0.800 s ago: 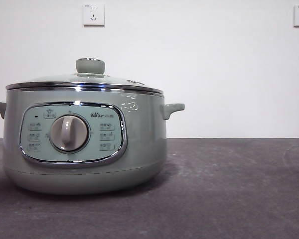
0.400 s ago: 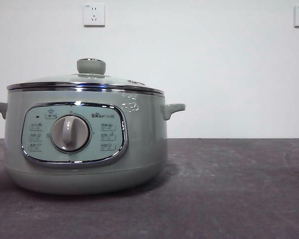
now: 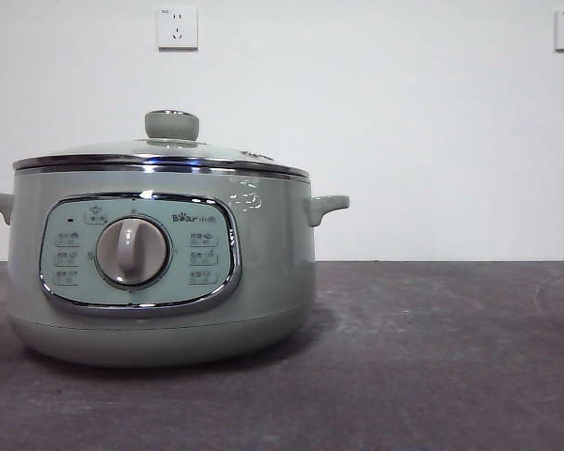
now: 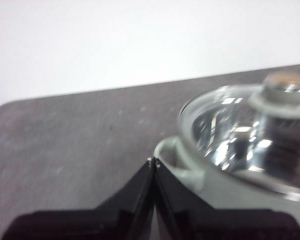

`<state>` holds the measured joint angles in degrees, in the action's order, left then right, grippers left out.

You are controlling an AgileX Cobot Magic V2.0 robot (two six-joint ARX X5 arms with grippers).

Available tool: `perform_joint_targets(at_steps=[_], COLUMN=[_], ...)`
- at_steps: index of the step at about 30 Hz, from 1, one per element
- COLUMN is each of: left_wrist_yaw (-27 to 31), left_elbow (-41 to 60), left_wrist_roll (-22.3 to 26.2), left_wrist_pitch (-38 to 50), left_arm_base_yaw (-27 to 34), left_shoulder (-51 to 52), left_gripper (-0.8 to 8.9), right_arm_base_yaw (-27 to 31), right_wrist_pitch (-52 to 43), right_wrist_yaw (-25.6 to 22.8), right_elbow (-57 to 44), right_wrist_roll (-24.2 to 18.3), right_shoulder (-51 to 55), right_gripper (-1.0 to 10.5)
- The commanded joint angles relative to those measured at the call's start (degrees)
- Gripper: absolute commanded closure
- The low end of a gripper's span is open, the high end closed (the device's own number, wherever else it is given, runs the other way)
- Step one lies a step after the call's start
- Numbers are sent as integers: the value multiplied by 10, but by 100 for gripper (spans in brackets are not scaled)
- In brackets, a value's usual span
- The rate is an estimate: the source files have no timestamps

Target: Pick up the egg,open the lid,put the egg in the pot,close the lid

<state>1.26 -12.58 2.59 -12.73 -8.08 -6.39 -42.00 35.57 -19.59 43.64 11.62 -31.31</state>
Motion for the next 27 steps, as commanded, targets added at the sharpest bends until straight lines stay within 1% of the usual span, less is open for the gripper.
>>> perform_joint_targets(at_steps=[1, 5, 12, 16, 27], left_wrist_yaw=[-3, -3, -3, -5, -1], left_elbow=[45, 83, 121, 123, 123], left_wrist_roll=[7, 7, 4, -11, -11], left_wrist_pitch=[19, 19, 17, 19, 19], left_arm_base_yaw=[10, 14, 14, 14, 14], left_shoulder=[22, 44, 63, 63, 63], left_gripper=[817, 816, 817, 816, 817], right_arm_base_yaw=[-1, -1, -1, -1, -1], right_wrist_pitch=[-3, -3, -3, -2, -2], right_wrist_yaw=[-3, -3, -3, -2, -2], right_elbow=[-5, -5, -5, -5, -5], right_wrist_roll=[6, 6, 6, 6, 6], right_shoulder=[1, 1, 1, 1, 1], right_gripper=[945, 946, 946, 946, 946])
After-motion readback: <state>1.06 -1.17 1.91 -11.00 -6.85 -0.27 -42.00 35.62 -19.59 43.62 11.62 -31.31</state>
